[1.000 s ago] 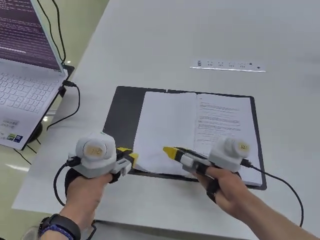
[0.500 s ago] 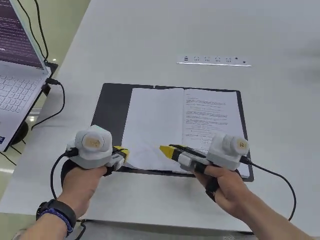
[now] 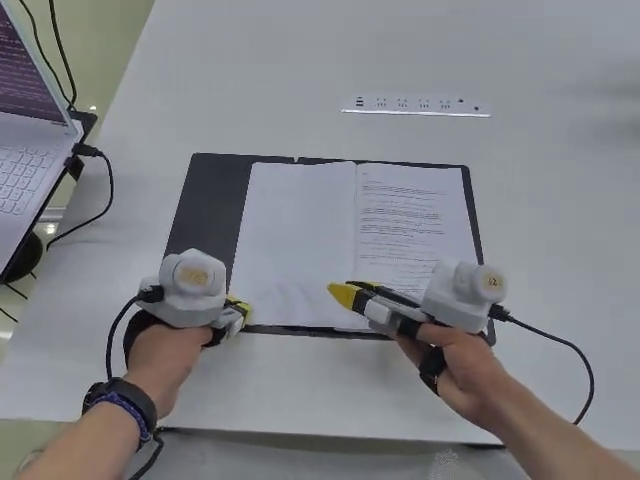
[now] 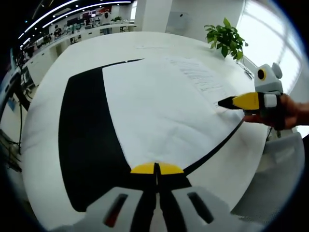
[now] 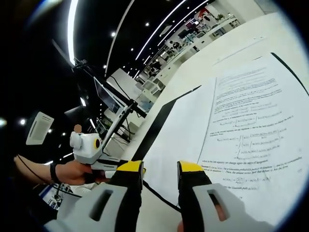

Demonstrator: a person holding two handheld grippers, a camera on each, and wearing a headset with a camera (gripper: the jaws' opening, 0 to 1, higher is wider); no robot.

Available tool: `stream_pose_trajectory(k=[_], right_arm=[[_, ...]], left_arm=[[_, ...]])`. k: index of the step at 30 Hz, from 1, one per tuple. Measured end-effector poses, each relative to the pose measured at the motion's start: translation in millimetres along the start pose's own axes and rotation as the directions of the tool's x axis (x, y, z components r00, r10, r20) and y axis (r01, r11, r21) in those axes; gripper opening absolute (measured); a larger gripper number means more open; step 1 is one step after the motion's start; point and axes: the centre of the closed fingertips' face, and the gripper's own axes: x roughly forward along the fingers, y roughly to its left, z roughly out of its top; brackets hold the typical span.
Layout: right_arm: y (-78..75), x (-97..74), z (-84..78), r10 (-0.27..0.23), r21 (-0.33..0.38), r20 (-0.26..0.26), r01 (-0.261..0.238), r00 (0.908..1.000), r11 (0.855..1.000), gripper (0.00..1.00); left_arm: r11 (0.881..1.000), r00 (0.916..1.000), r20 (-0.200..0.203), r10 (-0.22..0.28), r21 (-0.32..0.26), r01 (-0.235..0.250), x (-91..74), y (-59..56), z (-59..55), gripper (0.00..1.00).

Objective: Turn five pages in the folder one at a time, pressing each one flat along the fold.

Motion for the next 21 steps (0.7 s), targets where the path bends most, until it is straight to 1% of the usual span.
stream_pose_trajectory(k=[3, 5, 8, 11, 13, 16, 21], right_arm=[[-3.8, 0.7, -1.2, -0.01, -0.001, -0.004, 0.01, 0.9999, 1.0, 0.26], [-4.2, 1.1, -2.3, -0.012, -0.013, -0.012, 0.012, 0.9999, 1.0, 0.25], [-6.6, 1.3, -3.3, -0.011, -0.026, -0.019, 0.011, 0.9998, 1.0, 0.24], [-11.4, 2.6, -0.8, -0.02, -0.023, -0.01, 0.02, 0.9997, 1.0, 0.23], [-15.4, 4.6, 3.4, -0.028, -0.021, -0.003, 0.028, 0.9996, 0.999, 0.22], [-19.0, 9.3, 11.5, -0.028, -0.017, 0.01, 0.028, 0.9996, 0.999, 0.2], [-28.2, 20.0, 27.2, -0.033, -0.02, 0.022, 0.033, 0.9992, 0.999, 0.17]], left_arm=[[1.0, 0.9999, -0.004, -0.011, -0.016, 0.011, -2.3, -2.1, 0.1, 0.0], [0.999, 0.9995, -0.017, -0.025, -0.031, 0.025, -3.5, -3.4, 0.7, 0.0], [0.999, 0.9987, -0.038, -0.034, -0.03, 0.033, -4.8, -6.1, 1.0, 0.0], [0.999, 0.9985, -0.045, -0.033, -0.012, 0.032, -5.3, -7.2, 1.6, 0.0], [0.999, 0.9986, -0.044, -0.029, -0.017, 0.028, -5.4, -7.0, 1.8, 0.0], [1.0, 0.9988, -0.043, -0.023, -0.005, 0.023, -5.8, -8.0, 2.4, 0.0], [1.0, 0.999, -0.039, -0.022, -0.019, 0.021, -4.6, -6.6, 3.5, 0.0]])
